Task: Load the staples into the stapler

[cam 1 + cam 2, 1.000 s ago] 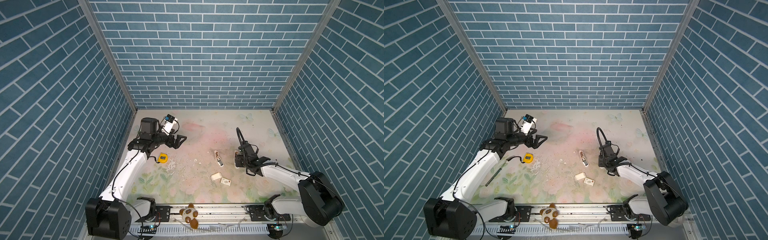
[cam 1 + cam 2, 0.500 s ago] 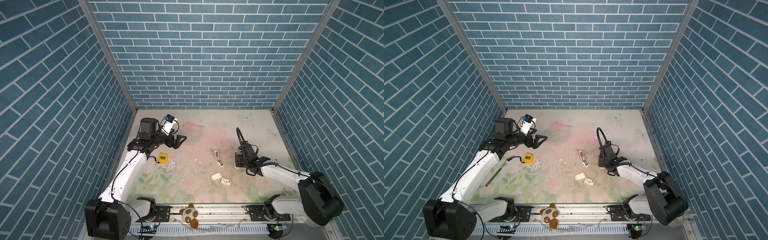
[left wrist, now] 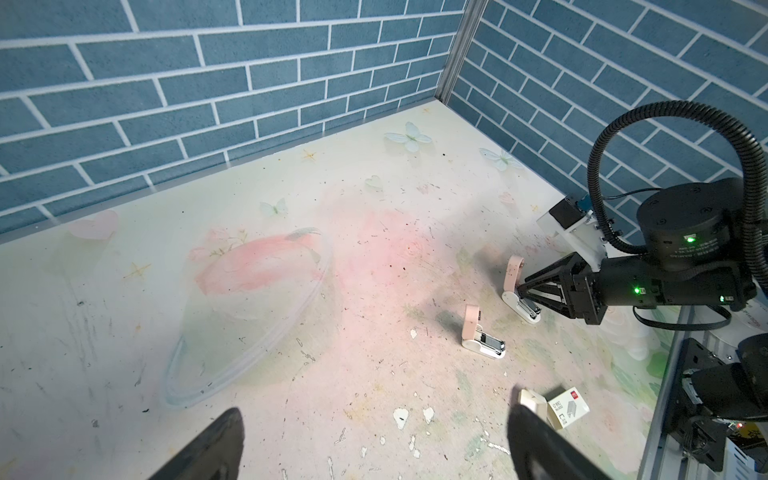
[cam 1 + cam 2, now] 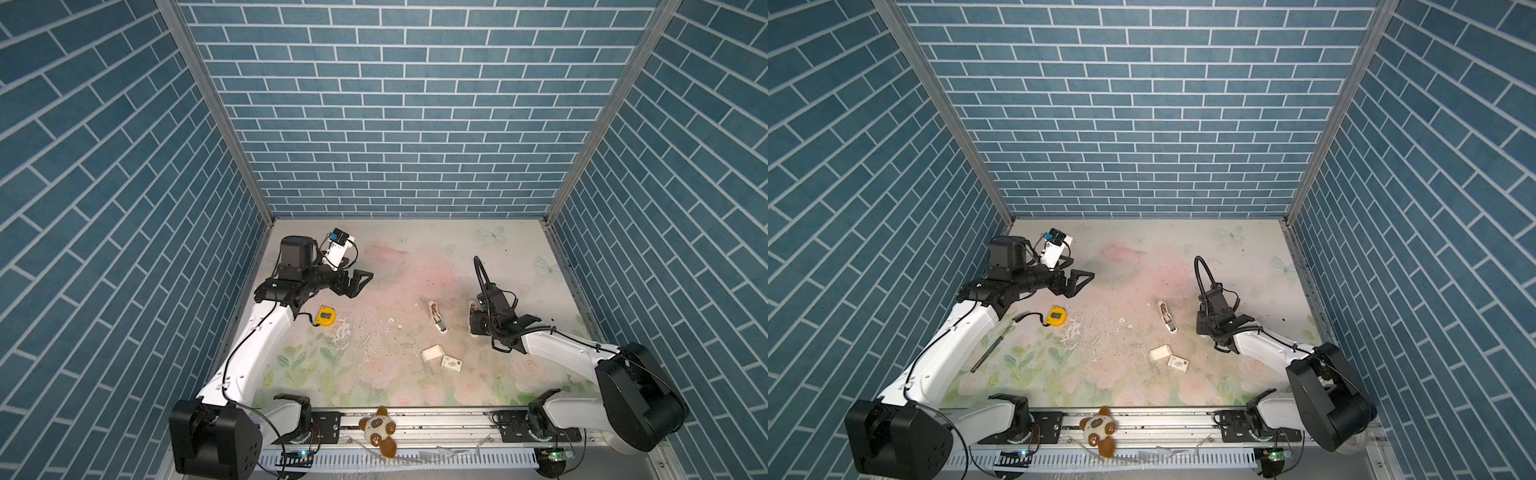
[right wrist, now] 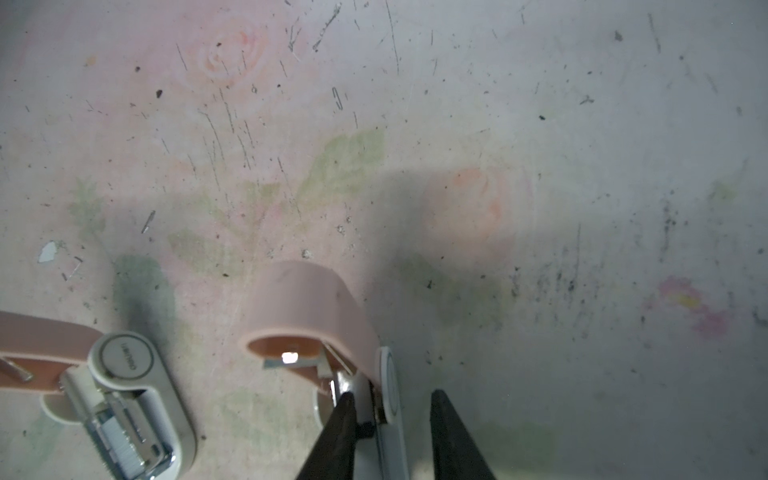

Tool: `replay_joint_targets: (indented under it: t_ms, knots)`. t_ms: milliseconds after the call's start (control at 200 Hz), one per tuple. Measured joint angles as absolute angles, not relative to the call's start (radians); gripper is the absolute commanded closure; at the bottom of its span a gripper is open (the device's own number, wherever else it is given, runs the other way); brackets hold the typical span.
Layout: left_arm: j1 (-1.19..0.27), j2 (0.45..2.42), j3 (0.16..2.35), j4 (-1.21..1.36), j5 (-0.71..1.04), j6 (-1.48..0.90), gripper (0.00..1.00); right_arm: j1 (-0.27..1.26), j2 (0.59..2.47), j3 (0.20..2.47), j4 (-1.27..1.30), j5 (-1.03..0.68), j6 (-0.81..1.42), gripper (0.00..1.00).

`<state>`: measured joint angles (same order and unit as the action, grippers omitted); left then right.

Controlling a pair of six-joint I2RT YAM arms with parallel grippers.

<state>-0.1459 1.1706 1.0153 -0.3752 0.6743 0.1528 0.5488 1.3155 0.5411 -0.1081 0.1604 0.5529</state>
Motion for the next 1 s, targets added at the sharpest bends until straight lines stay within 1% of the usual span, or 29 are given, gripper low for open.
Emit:
replay_joint_targets:
  t_ms: [490,790,1000]
  knots:
    - [-0.146,1.171,1.015,-0.375,0.674,0.152,0.0,0.549,1.306,0.526,-0.112,0.148,0.565,0.7]
    - [-0.146,1.171,1.015,-0.375,0.674,0.149,0.0,0.549,1.3,0.523,-0.112,0.146,0.571,0.69]
    - [-0.146,1.171,1.015,-0.376,0.674,0.15,0.0,0.549,1.208,0.515,-0.129,0.148,0.551,0.67]
